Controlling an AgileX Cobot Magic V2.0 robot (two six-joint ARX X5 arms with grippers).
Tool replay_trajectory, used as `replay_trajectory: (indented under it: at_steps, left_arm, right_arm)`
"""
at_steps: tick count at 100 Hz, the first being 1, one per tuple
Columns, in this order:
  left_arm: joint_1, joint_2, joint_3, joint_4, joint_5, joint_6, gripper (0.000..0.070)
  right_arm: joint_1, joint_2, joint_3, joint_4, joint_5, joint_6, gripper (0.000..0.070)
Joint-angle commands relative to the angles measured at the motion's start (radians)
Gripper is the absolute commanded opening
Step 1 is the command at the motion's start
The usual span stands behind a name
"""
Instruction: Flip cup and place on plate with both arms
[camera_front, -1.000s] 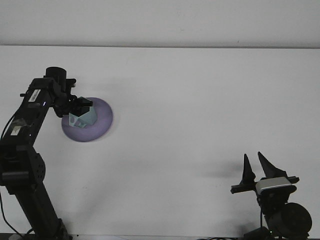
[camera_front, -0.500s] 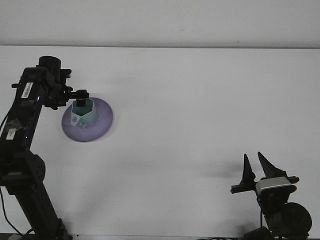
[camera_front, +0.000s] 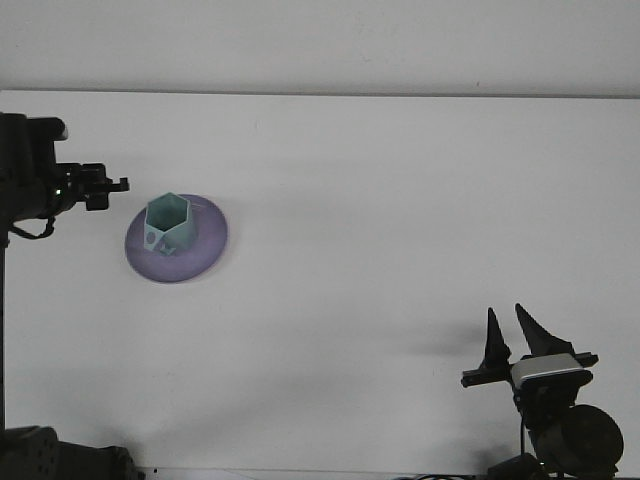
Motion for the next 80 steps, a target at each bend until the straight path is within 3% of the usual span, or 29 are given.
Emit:
replay_trajectory:
  at_steps: [1,12,22,41,62,80]
  left_arm:
    - [0.000,-0.041,0.005,0.005,0.047,0.031,0.0012]
    - [-0.012,-0.164,-0.076,0.050,0.060,0.044,0.0012]
    - [-0.015,-0.293,-0.233,0.125,0.057,0.071,0.0012]
    - [-0.015,-0.587,-0.661,0.419,0.058,0.089,0.0012]
    - [-0.015,-0.941,-1.115,0.727,0.069,0.008,0.0012]
    - [-0.015,-1.190,-1.398,0.892,0.063,-0.035,0.0012]
  right_arm:
    - [0.002,0.004,0.003,0.008,0.006,0.013,0.0245]
    - [0.002,0.004,0.003,0.008,0.008,0.014,0.0155]
    - [0.002,0.004,0.003,0.008,0.007,0.014,0.0000]
    - [0.002,0.004,0.012,0.016,0.008,0.014,0.0000]
    - [0.002,0.004,0.033,0.016,0.065,-0.002,0.0000]
    - [0.002,0.004,0.032,0.016,0.053,-0.021,0.0001]
